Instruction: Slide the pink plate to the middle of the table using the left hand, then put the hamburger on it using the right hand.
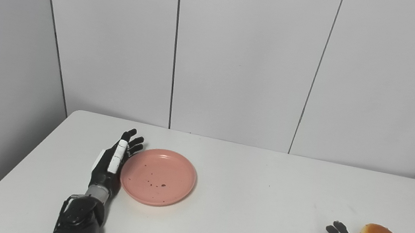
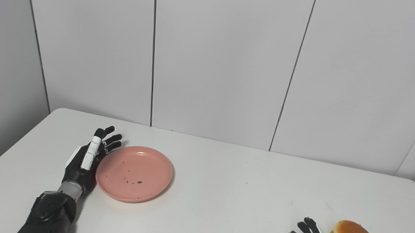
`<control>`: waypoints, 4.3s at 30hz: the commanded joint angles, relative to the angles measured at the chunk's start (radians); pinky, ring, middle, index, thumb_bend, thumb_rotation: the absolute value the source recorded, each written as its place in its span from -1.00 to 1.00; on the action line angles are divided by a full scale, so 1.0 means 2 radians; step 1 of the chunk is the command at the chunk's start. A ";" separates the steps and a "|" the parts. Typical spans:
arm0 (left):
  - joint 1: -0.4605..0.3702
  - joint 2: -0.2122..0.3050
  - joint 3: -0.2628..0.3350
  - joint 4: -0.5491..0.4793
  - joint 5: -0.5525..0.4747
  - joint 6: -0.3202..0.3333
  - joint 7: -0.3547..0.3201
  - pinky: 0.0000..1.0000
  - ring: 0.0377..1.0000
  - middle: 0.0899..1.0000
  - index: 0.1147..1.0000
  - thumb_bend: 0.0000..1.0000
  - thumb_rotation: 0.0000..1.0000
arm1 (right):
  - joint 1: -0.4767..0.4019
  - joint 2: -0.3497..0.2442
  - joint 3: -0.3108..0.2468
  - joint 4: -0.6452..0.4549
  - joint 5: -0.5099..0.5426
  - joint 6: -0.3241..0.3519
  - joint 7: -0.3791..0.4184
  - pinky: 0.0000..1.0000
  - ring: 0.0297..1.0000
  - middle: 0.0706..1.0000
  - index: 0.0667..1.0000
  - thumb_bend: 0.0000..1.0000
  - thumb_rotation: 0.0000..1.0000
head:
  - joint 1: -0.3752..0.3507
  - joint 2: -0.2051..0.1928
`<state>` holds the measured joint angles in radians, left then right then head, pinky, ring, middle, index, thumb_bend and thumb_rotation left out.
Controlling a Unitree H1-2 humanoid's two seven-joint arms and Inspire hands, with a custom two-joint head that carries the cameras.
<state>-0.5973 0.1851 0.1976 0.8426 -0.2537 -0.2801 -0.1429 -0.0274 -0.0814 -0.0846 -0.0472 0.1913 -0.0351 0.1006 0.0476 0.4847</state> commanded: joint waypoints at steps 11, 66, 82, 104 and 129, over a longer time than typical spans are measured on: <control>0.001 -0.027 -0.020 -0.047 0.029 0.019 0.028 0.88 0.78 0.70 0.75 0.96 0.78 | 0.015 0.014 0.012 -0.002 -0.001 0.022 -0.005 0.63 0.60 0.73 0.73 0.48 0.99 | -0.007 0.005; 0.047 -0.110 -0.073 -0.212 0.052 0.117 0.071 1.00 0.84 0.76 0.79 0.91 0.88 | 0.014 0.066 0.060 -0.030 -0.074 0.045 -0.052 0.59 0.58 0.70 0.69 0.57 1.00 | -0.161 0.029; 0.053 -0.116 -0.063 -0.216 0.050 0.130 0.071 1.00 0.84 0.75 0.78 0.90 0.86 | 0.018 0.063 0.065 -0.044 -0.089 0.032 -0.057 0.59 0.57 0.70 0.68 0.57 0.99 | -0.165 0.030; 0.040 -0.109 -0.058 -0.146 0.053 0.097 0.061 1.00 0.86 0.77 0.79 0.87 0.84 | -0.087 -0.010 0.039 -0.154 -0.280 -0.003 -0.089 0.27 0.39 0.47 0.56 0.53 1.00 | -0.180 0.026; 0.039 -0.111 -0.066 -0.141 0.059 0.092 0.058 1.00 0.88 0.78 0.83 0.86 0.89 | -0.164 -0.189 0.067 -0.027 -0.553 0.022 -0.082 0.17 0.42 0.48 0.45 0.55 0.89 | -0.177 0.022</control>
<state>-0.4978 -0.0392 0.0734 0.5618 -0.1458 -0.0989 -0.0230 -0.3151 -0.4412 0.0529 -0.0920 -0.9047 -0.0028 -0.0533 -0.3068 0.5292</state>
